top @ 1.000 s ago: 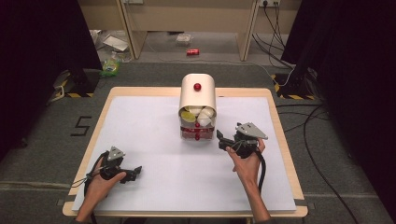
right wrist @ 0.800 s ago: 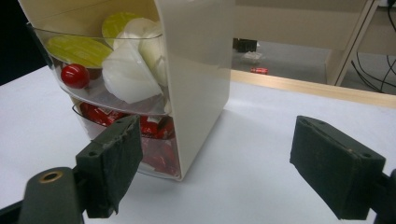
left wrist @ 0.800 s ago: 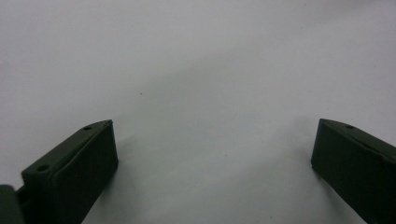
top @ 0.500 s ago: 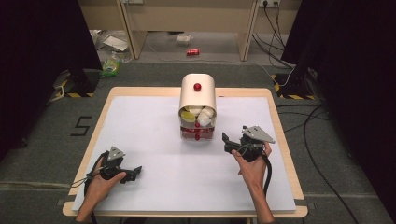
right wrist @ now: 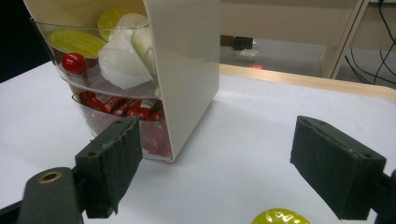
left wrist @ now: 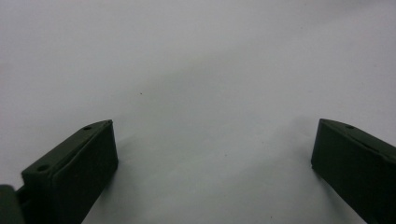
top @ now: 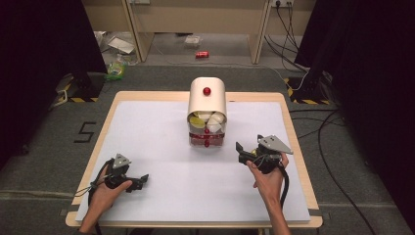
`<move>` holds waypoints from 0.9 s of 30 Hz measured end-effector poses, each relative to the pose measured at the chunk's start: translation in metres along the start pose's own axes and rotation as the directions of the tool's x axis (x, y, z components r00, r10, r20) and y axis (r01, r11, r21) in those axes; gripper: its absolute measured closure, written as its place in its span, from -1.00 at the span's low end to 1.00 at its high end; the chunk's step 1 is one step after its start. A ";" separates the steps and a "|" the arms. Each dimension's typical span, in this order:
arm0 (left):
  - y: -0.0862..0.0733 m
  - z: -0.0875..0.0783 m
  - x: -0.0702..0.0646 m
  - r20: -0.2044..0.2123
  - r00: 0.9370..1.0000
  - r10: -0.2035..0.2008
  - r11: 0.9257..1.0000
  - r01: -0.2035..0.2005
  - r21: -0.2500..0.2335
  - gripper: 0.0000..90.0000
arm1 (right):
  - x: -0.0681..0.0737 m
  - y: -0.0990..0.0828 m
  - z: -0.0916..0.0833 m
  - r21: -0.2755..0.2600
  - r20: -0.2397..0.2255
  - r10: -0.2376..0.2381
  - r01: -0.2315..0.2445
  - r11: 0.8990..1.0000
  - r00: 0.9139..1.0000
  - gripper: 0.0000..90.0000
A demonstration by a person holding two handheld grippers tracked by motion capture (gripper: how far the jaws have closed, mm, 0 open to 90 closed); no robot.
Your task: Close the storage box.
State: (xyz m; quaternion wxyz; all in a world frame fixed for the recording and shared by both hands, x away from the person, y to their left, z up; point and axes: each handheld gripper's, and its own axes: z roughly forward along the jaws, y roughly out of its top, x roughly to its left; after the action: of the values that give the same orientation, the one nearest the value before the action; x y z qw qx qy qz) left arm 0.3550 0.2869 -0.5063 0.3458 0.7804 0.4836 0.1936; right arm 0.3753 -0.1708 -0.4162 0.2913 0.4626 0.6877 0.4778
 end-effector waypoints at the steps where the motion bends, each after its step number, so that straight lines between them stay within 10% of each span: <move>1: 0.000 0.000 0.000 0.000 1.000 -0.001 1.000 0.001 0.000 -1.00 | -0.001 0.000 -0.001 0.000 0.000 -0.002 0.002 1.000 1.000 -0.62; 27: 0.000 0.000 0.000 -0.002 1.000 0.001 1.000 -0.001 0.005 -1.00 | -0.017 -0.020 -0.018 0.026 0.010 0.025 -0.026 0.999 1.000 -0.64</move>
State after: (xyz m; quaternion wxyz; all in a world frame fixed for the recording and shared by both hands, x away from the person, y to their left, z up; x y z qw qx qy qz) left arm 0.3554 0.2868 -0.5062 0.3431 0.7814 0.4841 0.1933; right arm 0.3596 -0.1958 -0.4286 0.2824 0.4774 0.6865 0.4701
